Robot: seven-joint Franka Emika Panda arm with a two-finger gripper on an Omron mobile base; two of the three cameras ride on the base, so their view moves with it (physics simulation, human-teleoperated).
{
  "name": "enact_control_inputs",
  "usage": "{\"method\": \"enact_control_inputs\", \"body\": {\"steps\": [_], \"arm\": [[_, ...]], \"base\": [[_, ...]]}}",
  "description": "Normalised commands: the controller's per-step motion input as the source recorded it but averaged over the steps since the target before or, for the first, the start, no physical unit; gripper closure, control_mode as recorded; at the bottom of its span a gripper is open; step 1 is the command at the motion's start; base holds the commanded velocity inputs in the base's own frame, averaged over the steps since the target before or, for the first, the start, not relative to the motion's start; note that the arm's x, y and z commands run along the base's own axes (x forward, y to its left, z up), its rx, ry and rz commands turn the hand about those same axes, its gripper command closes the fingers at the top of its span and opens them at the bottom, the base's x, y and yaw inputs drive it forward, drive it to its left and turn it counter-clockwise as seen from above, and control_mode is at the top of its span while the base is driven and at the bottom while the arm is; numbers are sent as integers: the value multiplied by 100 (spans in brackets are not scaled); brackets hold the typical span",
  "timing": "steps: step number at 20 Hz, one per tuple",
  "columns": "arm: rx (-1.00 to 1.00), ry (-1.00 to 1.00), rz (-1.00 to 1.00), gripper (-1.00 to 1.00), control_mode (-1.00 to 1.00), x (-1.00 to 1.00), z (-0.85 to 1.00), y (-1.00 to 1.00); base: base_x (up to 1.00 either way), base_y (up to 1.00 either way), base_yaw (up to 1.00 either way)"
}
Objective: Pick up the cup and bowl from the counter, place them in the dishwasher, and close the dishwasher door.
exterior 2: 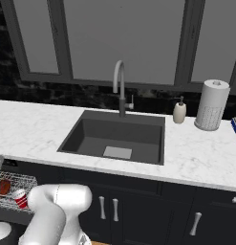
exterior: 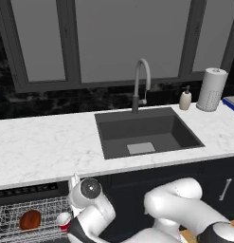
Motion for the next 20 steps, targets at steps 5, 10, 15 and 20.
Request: {"method": "enact_control_inputs", "body": {"steps": [5, 10, 15, 20], "arm": [[3, -5, 0, -100, -100, -56, 16, -5], [0, 0, -9, -100, -100, -4, 0, -34], [2, -15, -15, -100, -100, -21, 0, -8], [0, -18, 0, -100, -100, -32, 10, 3]], "base": [[0, 0, 0], [0, 0, 0], [0, 0, 0], [0, 0, 0]]}}
